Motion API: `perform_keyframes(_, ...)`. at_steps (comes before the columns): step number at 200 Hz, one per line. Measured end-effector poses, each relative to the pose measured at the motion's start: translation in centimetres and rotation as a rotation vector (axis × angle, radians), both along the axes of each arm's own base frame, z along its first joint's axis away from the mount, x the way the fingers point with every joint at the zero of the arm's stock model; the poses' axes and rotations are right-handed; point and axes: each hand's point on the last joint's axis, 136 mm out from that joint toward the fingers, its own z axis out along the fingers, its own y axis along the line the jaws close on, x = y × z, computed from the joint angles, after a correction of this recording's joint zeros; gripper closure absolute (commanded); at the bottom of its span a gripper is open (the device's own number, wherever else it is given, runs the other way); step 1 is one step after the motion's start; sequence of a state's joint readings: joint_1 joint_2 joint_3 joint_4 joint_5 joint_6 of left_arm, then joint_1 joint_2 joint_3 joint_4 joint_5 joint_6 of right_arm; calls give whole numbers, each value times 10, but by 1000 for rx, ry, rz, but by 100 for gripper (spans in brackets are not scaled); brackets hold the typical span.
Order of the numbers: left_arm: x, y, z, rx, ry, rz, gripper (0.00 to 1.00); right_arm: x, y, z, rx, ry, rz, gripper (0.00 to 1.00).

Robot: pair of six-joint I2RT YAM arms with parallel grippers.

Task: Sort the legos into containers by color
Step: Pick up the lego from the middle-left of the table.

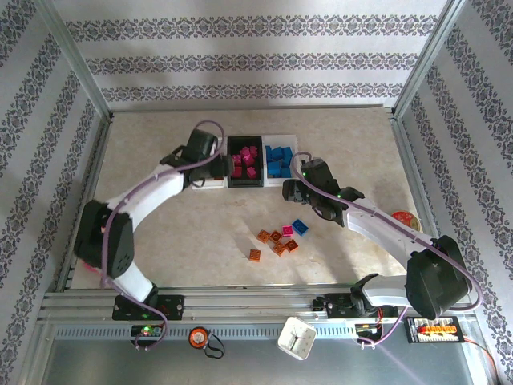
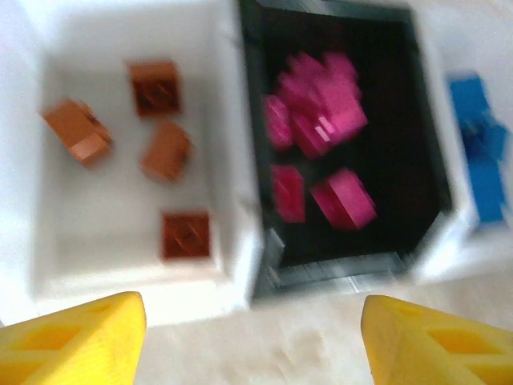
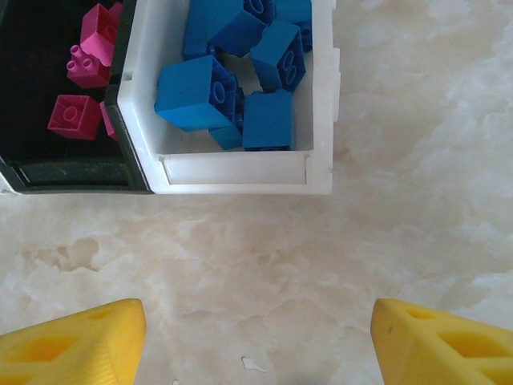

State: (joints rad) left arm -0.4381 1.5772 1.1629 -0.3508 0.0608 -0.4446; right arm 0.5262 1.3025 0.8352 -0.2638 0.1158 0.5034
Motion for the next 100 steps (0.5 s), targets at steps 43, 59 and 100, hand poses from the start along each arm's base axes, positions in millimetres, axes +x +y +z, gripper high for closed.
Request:
perform_keyframes(43,-125,-62,-41,-12,115,-284,24,-2,-1,-5,-6,10,0,26)
perform_keyframes(59,-164,-80,-60,4,178,-366,24,-2,-1,-5,-4,9,0,26)
perform_keyframes(100,-215,-112,-89,34,271,-473,26,-2,-1,-5,7,10,-11,26)
